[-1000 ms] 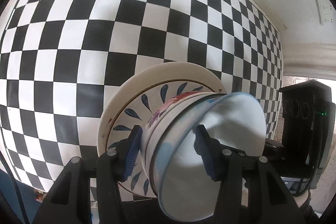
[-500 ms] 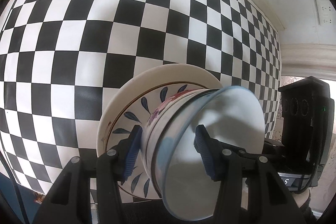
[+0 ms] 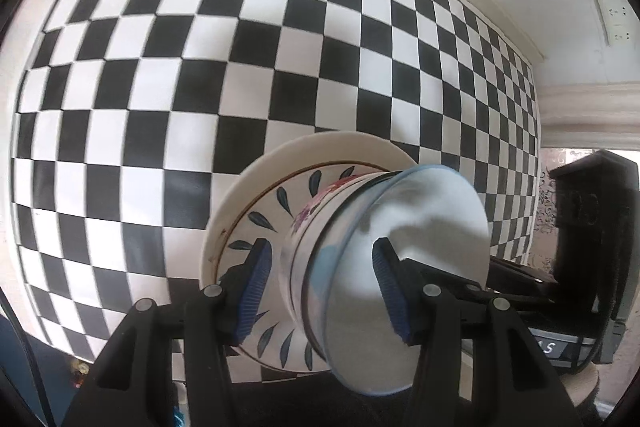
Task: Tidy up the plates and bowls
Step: 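Lower the nested bowls onto the plate stack and open both grippers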
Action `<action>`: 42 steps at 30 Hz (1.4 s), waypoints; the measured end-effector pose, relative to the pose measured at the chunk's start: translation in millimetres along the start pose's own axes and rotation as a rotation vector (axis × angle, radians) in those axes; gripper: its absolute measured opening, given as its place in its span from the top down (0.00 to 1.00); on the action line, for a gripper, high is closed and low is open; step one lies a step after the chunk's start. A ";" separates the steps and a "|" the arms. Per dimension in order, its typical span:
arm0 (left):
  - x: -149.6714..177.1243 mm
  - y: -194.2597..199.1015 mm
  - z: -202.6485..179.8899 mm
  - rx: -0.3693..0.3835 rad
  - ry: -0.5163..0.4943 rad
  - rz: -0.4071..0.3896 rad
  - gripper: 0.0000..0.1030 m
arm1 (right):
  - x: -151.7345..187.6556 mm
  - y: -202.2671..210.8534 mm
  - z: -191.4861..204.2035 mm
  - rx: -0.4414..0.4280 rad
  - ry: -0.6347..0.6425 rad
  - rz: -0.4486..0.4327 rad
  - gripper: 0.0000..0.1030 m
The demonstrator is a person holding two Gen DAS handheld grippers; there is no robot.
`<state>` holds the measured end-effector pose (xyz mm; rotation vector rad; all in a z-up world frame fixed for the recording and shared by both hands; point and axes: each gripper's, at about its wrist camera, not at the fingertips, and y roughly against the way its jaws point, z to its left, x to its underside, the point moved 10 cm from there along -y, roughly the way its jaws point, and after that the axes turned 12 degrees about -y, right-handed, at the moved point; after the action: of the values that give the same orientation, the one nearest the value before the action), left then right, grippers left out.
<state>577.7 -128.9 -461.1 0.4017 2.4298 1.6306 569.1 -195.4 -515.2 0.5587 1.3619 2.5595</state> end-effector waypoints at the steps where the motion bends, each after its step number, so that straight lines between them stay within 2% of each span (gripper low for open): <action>1: -0.2 4.9 0.2 -0.018 -0.005 -0.010 0.52 | 0.7 5.7 2.1 0.006 0.010 -0.016 0.50; 12: 5.9 63.5 -2.2 -0.209 -0.050 -0.145 0.52 | 13.6 74.8 24.1 0.095 0.114 -0.189 0.49; 20: 15.7 94.6 0.4 -0.349 -0.061 -0.229 0.50 | 29.9 117.8 28.7 0.256 0.175 -0.332 0.49; 21: 17.1 98.5 0.7 -0.367 -0.064 -0.237 0.50 | 32.0 121.7 29.5 0.270 0.173 -0.349 0.47; 22: 18.4 102.0 0.4 -0.382 -0.069 -0.246 0.50 | 35.5 128.0 29.1 0.281 0.167 -0.369 0.41; 24: 19.9 111.0 0.5 -0.413 -0.078 -0.271 0.50 | 40.7 136.1 28.7 0.302 0.160 -0.397 0.19; 26: 23.9 120.9 -1.5 -0.424 -0.096 -0.300 0.50 | 47.9 145.6 30.0 0.317 0.152 -0.434 0.13; 29: 27.3 130.8 -5.6 -0.450 -0.131 -0.323 0.39 | 59.9 159.3 33.4 0.334 0.131 -0.491 0.11; 30: 29.2 135.7 -7.8 -0.456 -0.149 -0.335 0.34 | 63.6 163.0 35.7 0.334 0.127 -0.511 0.08; 31: 30.7 140.1 -10.9 -0.459 -0.158 -0.348 0.22 | 66.7 167.4 36.7 0.339 0.120 -0.534 0.05; 32: 32.7 144.2 -14.2 -0.454 -0.172 -0.361 0.17 | 69.7 171.2 38.0 0.342 0.111 -0.556 0.00; 33: 34.7 148.5 -16.2 -0.451 -0.177 -0.379 0.14 | 73.0 175.9 38.3 0.337 0.102 -0.576 0.00; 37: 41.1 165.3 -24.9 -0.477 -0.192 -0.435 0.14 | 86.8 191.1 39.3 0.340 0.091 -0.633 0.00; 42: 59.0 181.2 -40.0 -0.471 -0.185 -0.483 0.14 | 106.7 211.9 39.4 0.319 0.101 -0.688 0.00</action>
<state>531.3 -79.6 -278.5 -0.1007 1.7477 1.7601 490.2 -248.5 -294.3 -0.0188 1.6469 1.8532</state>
